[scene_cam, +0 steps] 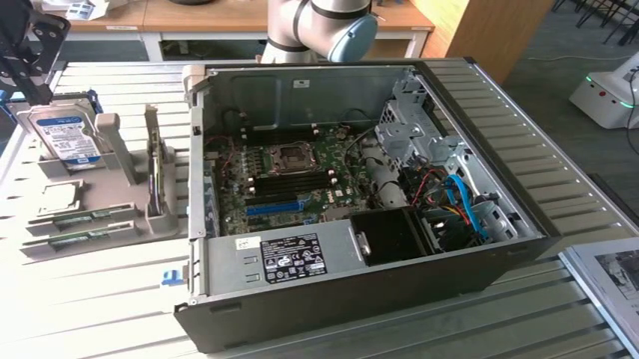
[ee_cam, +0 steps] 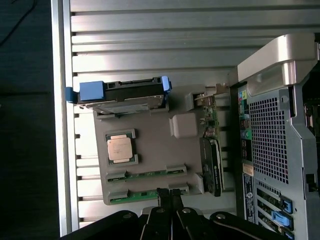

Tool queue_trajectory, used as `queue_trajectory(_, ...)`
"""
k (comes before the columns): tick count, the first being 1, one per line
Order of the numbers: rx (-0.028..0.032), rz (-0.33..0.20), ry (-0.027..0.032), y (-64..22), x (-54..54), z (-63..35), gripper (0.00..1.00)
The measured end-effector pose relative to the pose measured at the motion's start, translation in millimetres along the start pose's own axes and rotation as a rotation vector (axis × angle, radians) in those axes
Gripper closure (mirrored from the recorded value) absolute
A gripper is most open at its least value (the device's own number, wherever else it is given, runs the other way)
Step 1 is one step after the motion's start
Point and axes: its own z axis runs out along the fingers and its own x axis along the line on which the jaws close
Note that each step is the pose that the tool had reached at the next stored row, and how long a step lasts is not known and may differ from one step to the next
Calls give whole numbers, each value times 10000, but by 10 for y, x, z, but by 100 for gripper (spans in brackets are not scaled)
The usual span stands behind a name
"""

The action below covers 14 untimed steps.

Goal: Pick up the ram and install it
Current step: 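Pick up the ram and move it above insertion slot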

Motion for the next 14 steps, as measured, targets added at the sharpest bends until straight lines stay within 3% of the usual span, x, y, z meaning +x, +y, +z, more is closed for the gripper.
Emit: queue_trajectory(14, -3, -138, 6, 0, 0, 0, 86)
